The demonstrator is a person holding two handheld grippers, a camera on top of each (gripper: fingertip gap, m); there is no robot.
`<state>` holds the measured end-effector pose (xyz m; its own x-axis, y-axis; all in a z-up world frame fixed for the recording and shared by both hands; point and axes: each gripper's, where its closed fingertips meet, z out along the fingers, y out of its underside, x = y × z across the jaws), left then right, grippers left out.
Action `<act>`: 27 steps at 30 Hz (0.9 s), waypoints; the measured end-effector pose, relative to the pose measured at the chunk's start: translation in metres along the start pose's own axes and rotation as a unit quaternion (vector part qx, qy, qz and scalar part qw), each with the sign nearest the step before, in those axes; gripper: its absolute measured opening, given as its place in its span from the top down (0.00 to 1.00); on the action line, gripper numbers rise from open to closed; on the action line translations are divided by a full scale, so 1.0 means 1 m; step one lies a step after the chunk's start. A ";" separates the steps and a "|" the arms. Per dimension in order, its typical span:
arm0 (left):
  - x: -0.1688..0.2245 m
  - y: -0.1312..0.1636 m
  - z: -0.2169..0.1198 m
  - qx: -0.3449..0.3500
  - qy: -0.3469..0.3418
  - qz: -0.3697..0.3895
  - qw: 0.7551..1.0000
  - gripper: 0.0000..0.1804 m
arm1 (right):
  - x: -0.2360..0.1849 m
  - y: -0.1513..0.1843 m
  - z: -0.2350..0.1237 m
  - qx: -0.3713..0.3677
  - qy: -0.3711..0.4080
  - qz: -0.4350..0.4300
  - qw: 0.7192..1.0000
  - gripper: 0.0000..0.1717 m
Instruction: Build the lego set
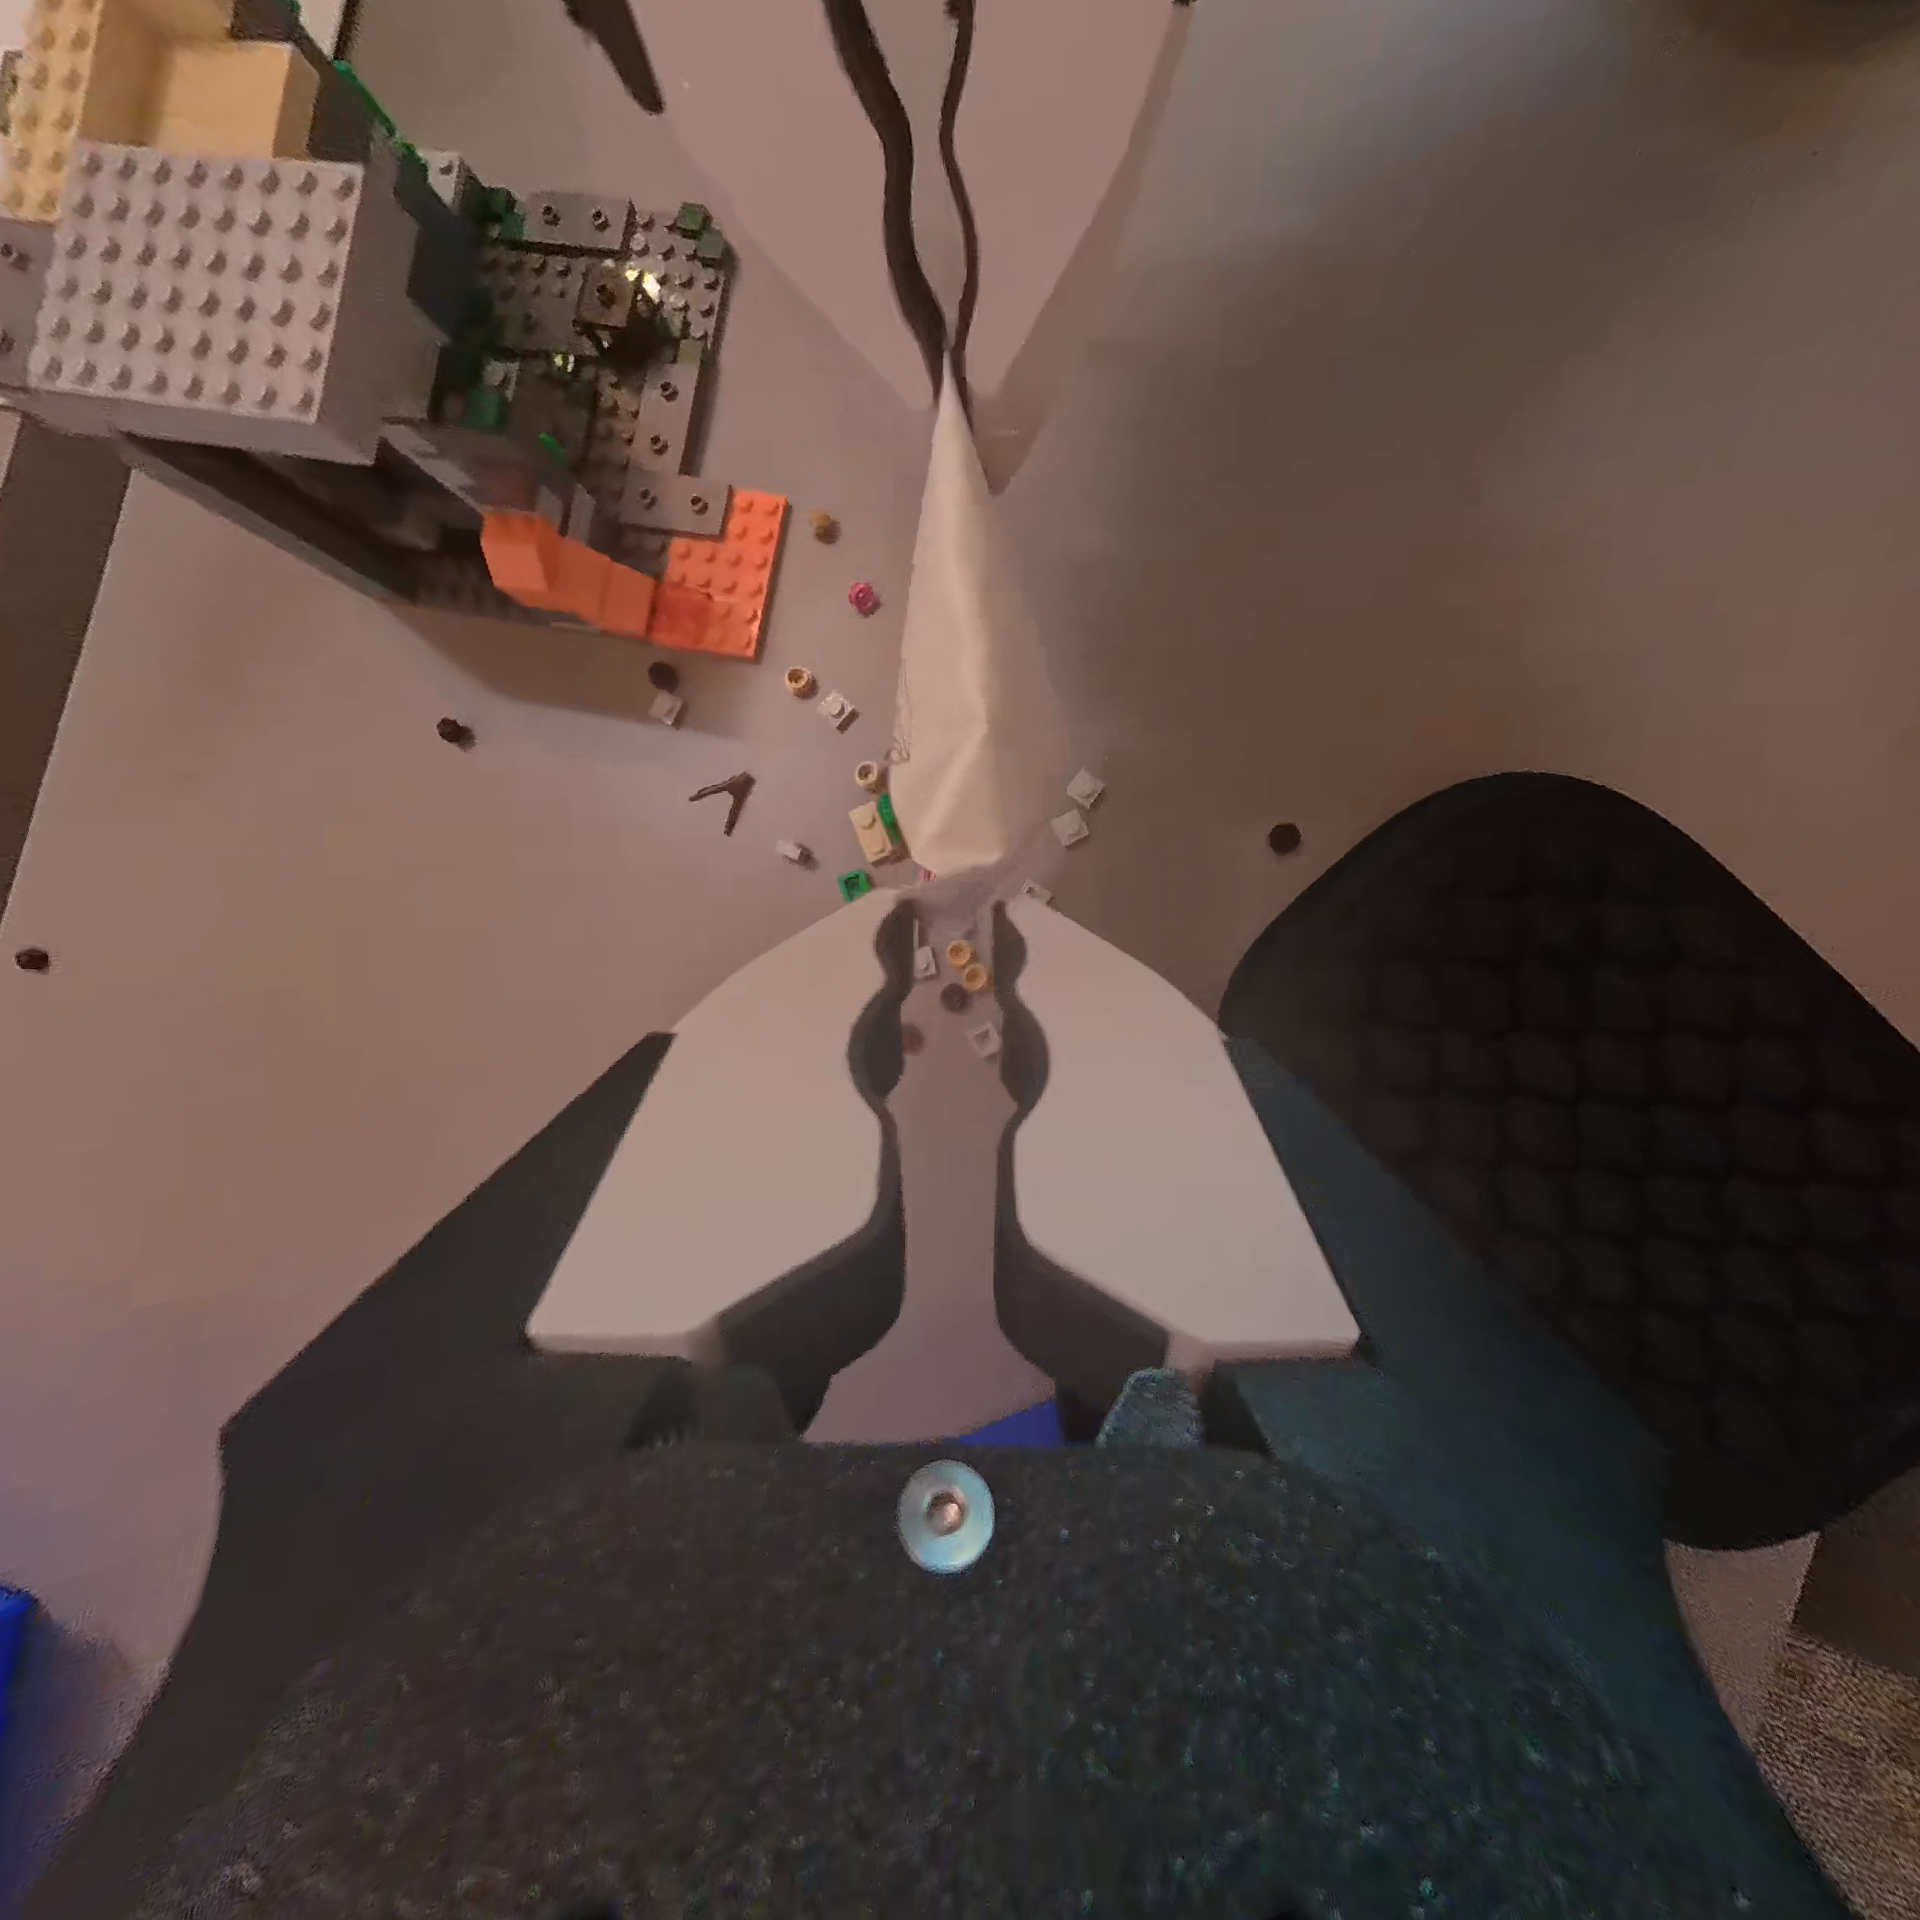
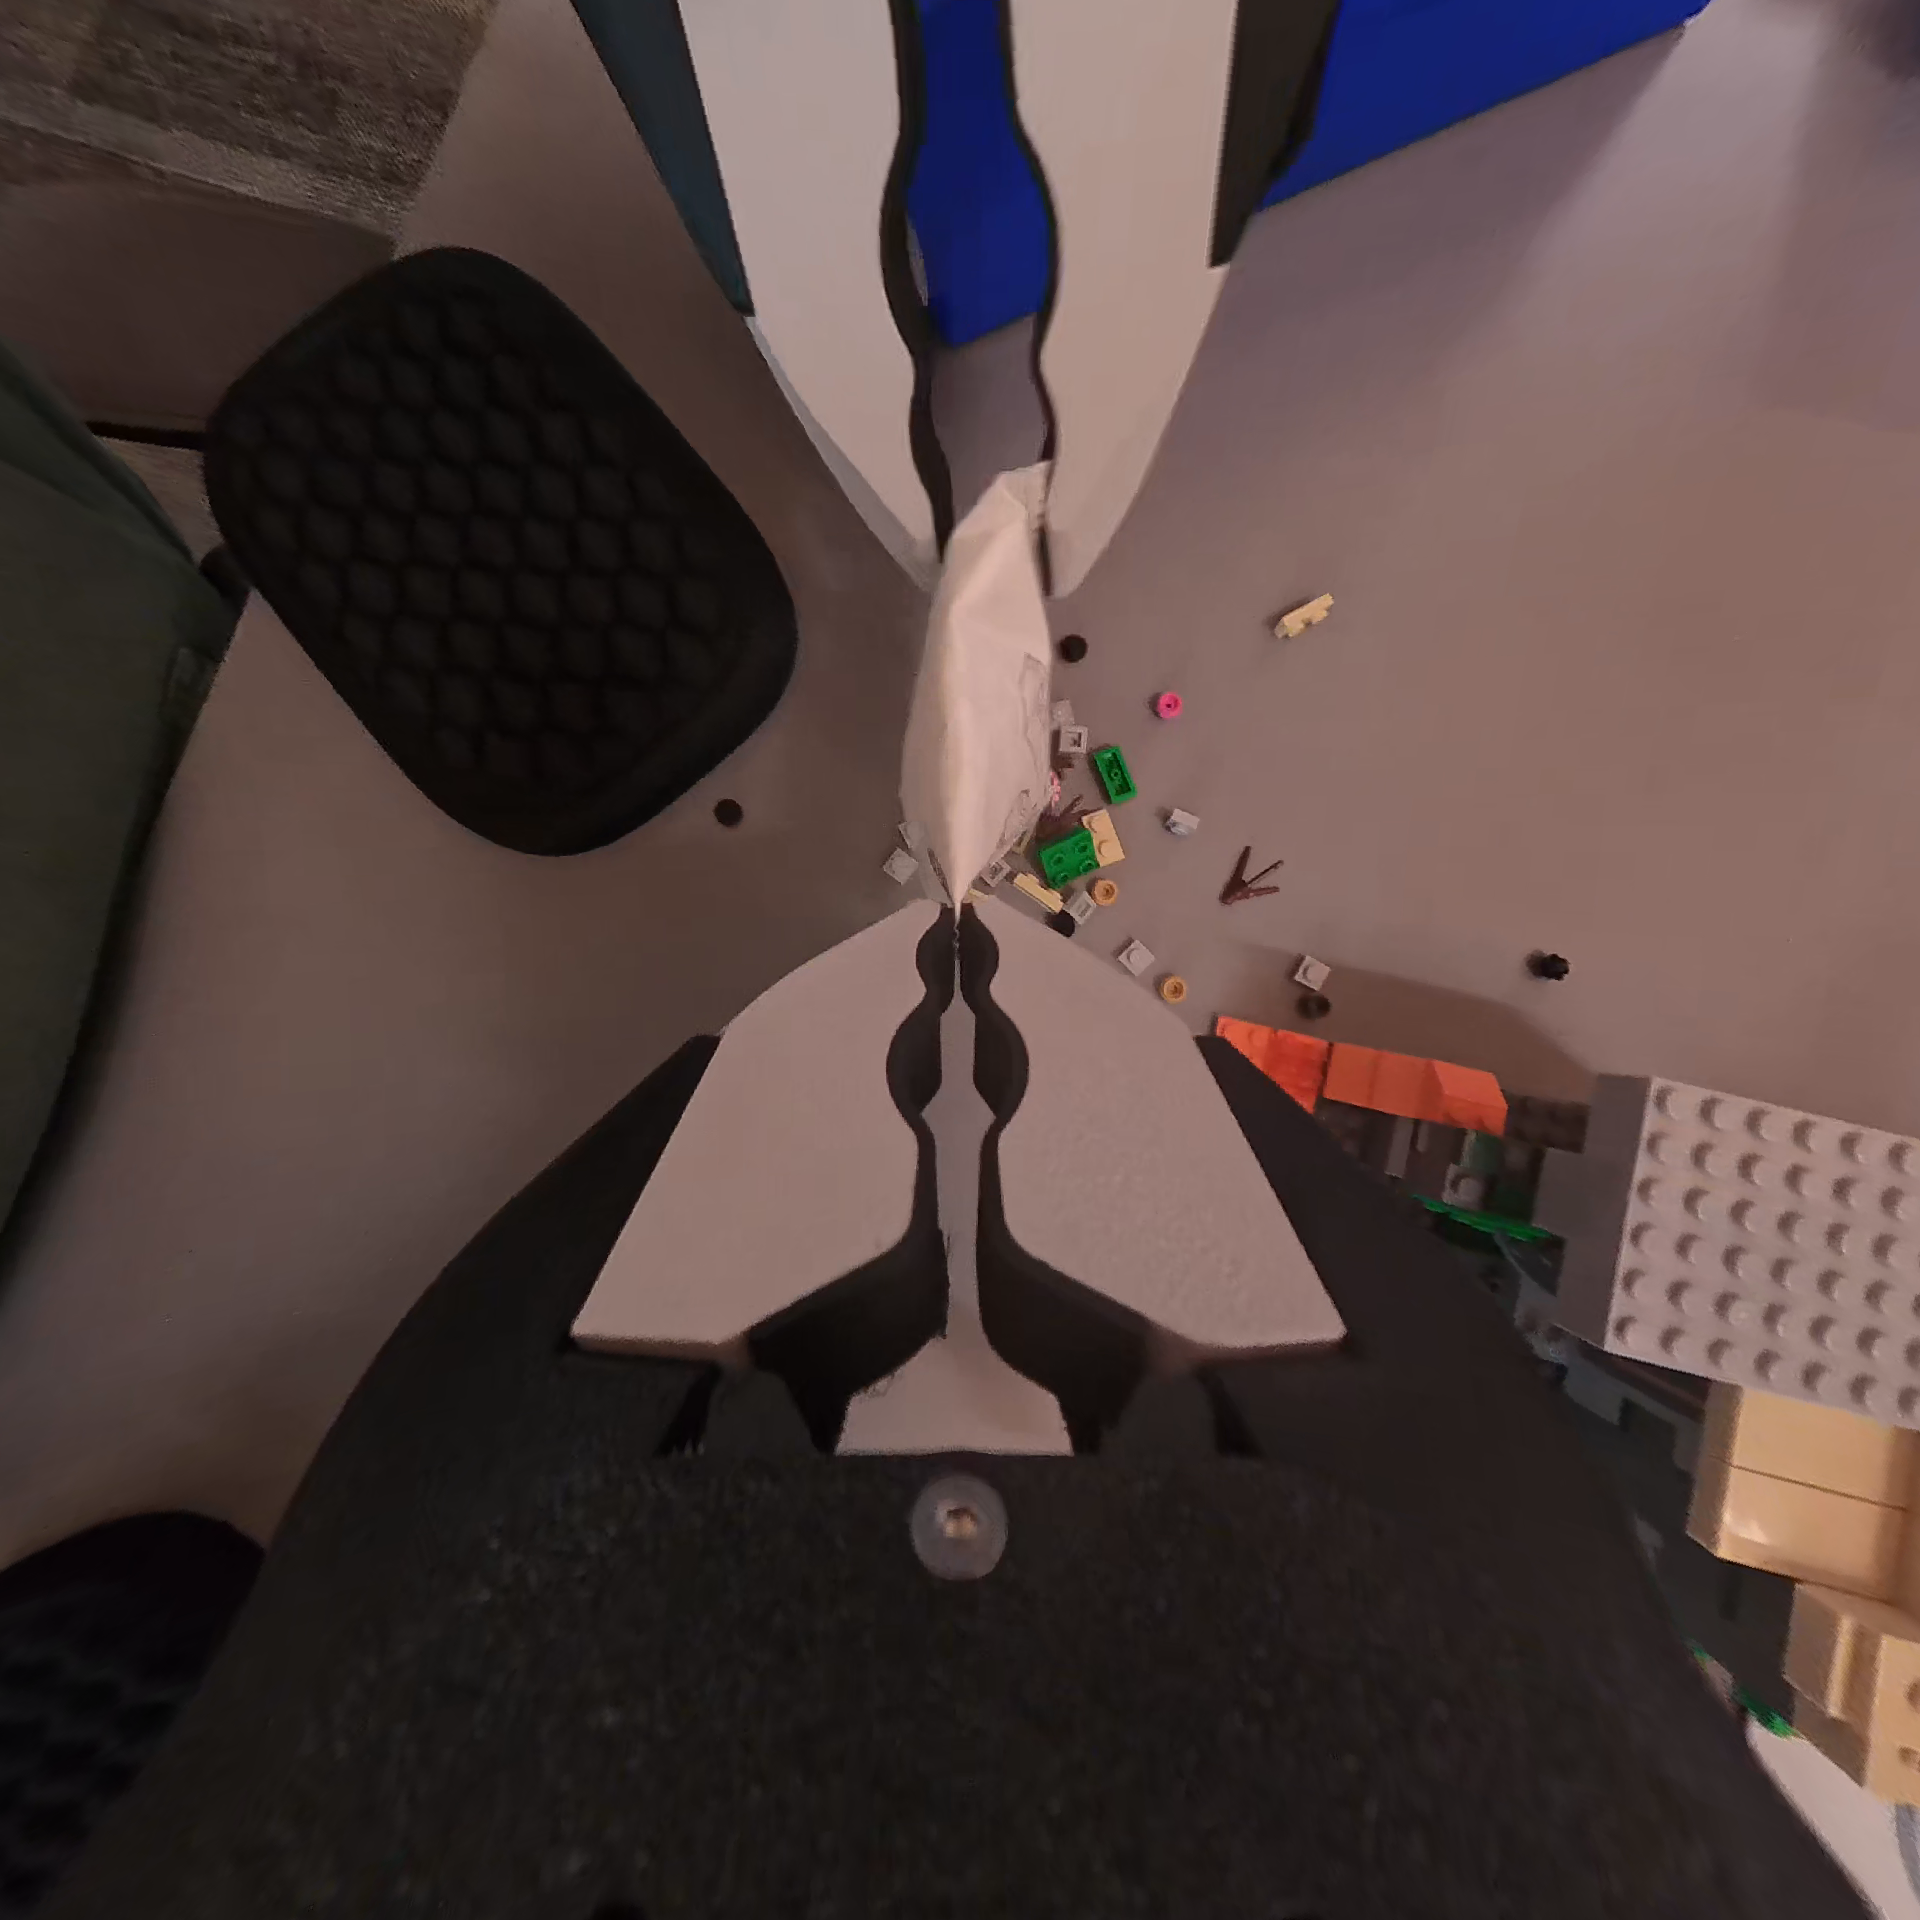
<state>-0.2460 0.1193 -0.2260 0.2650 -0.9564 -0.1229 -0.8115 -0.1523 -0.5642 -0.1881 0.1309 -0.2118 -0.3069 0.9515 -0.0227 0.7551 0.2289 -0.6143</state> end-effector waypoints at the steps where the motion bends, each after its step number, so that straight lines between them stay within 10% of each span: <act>1: 0.001 -0.002 0.001 0.004 0.004 0.004 1.000 0.96 | 0.000 0.001 0.000 -0.002 0.001 -0.002 1.000 1.00; 27: 0.002 -0.039 -0.017 0.145 0.051 -0.112 0.982 1.00 | -0.004 -0.013 -0.042 0.240 -0.031 0.051 0.969 0.95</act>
<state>-0.2227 0.1191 -0.1898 0.3540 -0.9294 0.1043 -0.5522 -0.2977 -0.7787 -0.1723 0.1330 -0.1701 -0.2905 0.9465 -0.1406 0.4314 -0.0016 -0.9021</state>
